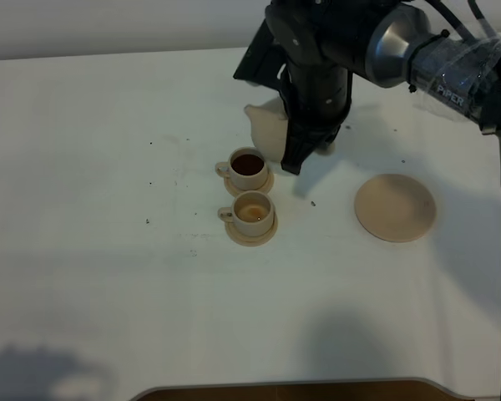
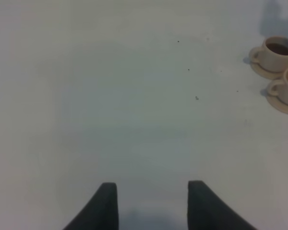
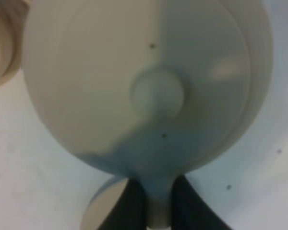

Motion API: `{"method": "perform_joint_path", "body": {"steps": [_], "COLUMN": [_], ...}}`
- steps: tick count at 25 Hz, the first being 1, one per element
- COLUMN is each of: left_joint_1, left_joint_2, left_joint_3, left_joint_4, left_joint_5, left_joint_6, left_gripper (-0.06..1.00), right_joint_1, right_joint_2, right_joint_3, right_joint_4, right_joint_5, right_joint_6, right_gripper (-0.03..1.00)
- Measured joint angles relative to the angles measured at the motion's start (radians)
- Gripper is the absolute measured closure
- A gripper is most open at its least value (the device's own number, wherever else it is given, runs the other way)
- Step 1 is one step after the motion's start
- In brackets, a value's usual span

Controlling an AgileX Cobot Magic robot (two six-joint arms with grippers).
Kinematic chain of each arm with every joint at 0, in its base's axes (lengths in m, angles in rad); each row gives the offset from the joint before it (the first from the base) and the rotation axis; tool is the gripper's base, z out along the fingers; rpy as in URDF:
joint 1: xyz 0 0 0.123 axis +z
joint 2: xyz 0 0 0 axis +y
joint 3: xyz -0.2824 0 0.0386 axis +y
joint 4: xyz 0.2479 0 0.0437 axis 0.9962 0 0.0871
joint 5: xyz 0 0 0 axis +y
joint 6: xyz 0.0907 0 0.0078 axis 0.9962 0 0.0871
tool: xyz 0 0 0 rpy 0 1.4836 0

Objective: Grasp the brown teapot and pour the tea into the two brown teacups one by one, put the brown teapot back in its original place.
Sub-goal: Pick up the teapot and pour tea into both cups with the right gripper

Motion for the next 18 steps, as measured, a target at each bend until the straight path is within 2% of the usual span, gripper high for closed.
{"method": "perform_joint_path", "body": {"steps": [6,12,18], "left_joint_1": [0.0,0.0,0.0], "left_joint_2": [-0.001,0.0,0.0], "left_joint_3": [0.0,0.0,0.0], "left_joint_4": [0.0,0.0,0.0], "left_joint_5": [0.0,0.0,0.0], "left_joint_6": [0.0,0.0,0.0], "left_gripper": [0.58,0.58,0.58], "right_joint_1": [0.0,0.0,0.0], "right_joint_2": [0.0,0.0,-0.058], "right_joint_3": [0.093,0.154,0.161], "right_joint_4": [0.011,0.01,0.024], "right_joint_5": [0.0,-0.048,-0.017], "right_joint_6": [0.003,0.003,0.003], "right_gripper": [0.87,0.87,0.87]}}
